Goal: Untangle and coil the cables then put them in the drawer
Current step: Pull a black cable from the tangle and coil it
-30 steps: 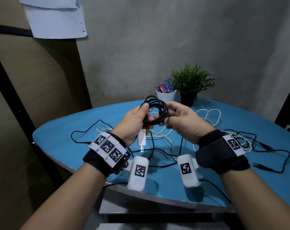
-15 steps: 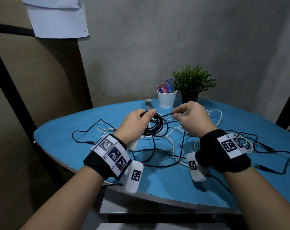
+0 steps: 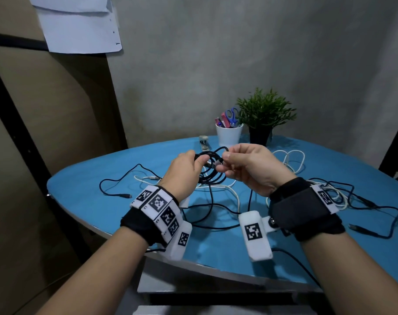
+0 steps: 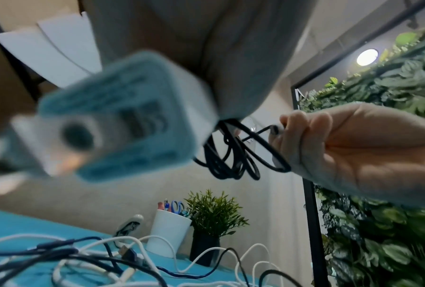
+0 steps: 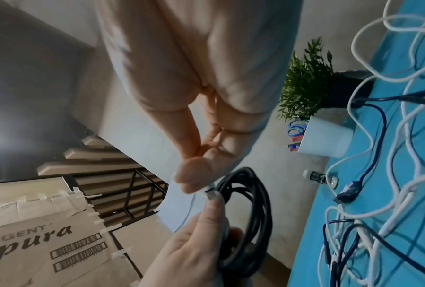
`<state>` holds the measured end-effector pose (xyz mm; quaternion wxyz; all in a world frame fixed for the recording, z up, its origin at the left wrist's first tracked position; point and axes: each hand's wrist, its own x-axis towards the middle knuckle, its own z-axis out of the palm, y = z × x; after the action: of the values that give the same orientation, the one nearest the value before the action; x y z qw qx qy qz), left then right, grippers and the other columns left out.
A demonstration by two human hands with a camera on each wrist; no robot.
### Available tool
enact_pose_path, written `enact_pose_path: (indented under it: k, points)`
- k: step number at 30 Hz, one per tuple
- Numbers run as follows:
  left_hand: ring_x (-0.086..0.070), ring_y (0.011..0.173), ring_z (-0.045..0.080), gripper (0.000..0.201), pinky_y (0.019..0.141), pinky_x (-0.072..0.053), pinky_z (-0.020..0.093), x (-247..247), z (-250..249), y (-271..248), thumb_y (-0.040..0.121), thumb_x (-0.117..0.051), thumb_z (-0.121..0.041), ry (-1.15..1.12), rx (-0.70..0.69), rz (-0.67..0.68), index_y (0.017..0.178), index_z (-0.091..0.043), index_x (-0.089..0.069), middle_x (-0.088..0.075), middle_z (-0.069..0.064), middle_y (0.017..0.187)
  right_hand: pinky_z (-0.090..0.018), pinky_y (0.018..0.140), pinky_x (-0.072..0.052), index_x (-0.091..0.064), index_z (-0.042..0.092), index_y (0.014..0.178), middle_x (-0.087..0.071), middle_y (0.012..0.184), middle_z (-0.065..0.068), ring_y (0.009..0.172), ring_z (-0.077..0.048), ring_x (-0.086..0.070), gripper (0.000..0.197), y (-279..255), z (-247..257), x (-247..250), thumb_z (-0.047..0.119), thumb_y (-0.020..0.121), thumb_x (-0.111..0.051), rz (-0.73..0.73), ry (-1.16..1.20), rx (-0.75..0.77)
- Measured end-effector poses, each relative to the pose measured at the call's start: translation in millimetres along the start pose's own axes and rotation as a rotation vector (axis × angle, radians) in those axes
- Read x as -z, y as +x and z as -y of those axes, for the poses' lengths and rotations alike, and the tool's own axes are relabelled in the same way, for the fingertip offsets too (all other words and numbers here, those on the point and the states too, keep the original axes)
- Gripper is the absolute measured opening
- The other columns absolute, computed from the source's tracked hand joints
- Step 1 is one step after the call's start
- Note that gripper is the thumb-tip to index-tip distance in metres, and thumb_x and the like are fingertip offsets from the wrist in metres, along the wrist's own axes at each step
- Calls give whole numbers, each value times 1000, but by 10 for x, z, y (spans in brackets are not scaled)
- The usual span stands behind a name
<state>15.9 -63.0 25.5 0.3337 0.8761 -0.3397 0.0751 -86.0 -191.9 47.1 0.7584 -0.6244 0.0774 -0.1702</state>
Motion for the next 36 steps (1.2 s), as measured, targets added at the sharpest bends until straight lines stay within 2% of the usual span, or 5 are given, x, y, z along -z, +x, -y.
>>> enact_pose_path:
  k: [7,13,17,23,36]
  points:
    - [-57,54,21,34,51,-46,27,6,-101,-42,97,-40,-40,-394,29,17,74,-16,-45,-57,5,69,-12,47,-40,-62,-2,88,-61,67,-7,46,2,-52,11,-17,-38,-60,0,81,-69,-128,-297,205]
    - [-50,40,6,32,45,-41,24,-31,-217,-61,98,-42,-32,-787,84,15,71,-17,-47,-50,0,61,-41,82,-52,-62,22,58,-58,80,7,85,-23,-62,20,17,-103,-116,15,67,-78,-292,-603,342]
    - [-48,45,7,31,46,-37,24,-65,-219,-64,98,-42,-30,-904,80,33,71,-15,-47,-53,-2,60,-55,74,-51,-53,23,58,-57,69,-14,69,-29,-59,18,-2,-97,-161,12,62,-66,-224,-476,351]
    - [-44,43,6,31,45,-36,24,-49,-189,-47,99,-40,-29,-915,117,8,72,-15,-47,-51,-7,54,-18,55,-44,-47,18,85,-64,78,-11,62,-13,-55,18,9,-122,-101,3,90,-57,-80,-305,318]
    - [-48,59,14,57,68,-40,32,112,-97,-34,84,-37,-69,-866,326,388,77,-17,-59,-49,-4,56,-12,53,-41,-55,13,77,-55,66,-6,51,1,-51,20,42,-100,21,-5,84,-62,57,-456,275]
